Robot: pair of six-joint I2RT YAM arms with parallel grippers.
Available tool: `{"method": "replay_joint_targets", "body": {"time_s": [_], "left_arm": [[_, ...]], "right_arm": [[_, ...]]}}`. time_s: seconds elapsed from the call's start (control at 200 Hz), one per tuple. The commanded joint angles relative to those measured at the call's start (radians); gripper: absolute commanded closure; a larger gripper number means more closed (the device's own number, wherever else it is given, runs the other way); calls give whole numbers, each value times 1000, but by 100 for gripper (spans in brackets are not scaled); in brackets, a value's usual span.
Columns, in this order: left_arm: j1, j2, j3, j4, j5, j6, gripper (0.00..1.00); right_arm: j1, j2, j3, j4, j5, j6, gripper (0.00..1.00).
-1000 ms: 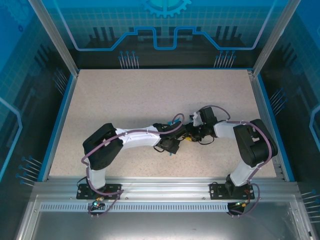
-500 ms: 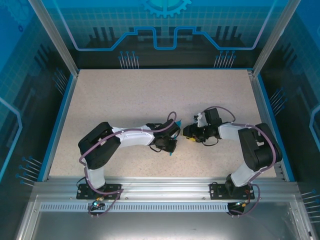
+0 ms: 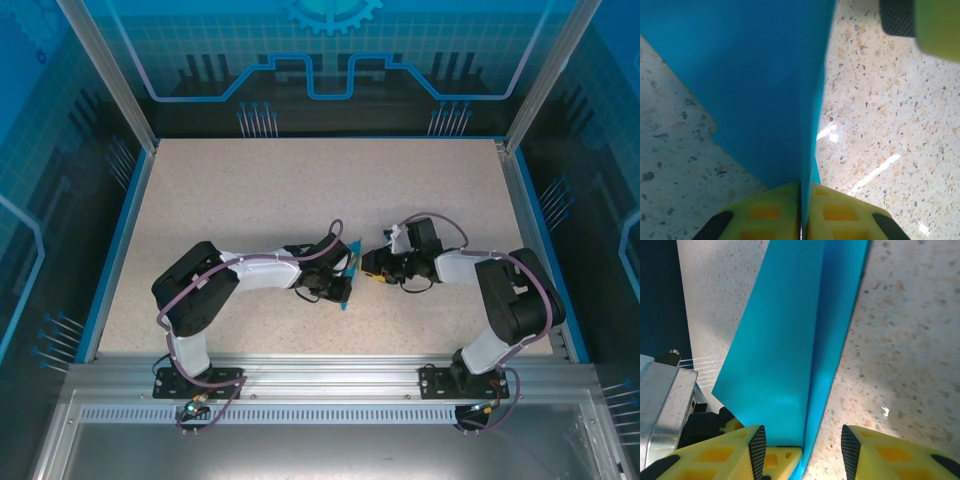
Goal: Fold a paper plane with a square sheet of paper (fold left side to right side)
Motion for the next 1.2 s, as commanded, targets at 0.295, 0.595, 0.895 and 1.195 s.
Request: {"method": "replay_joint_targets", "body": {"time_s": [0.295, 0.595, 0.895, 1.195], "left_arm": [[10, -18, -33, 13, 34, -17, 88], [12, -38, -51, 43, 49, -12, 79], [32, -105, -78, 78, 94, -17, 60], [118, -238, -111, 92, 164, -30, 42]], "right_arm": [[64, 128, 109, 19, 14, 39, 54], [67, 196, 136, -27, 34, 38, 55], [67, 211, 137, -38, 40, 30, 55], [67, 205, 131, -42, 42, 26, 54]]}}
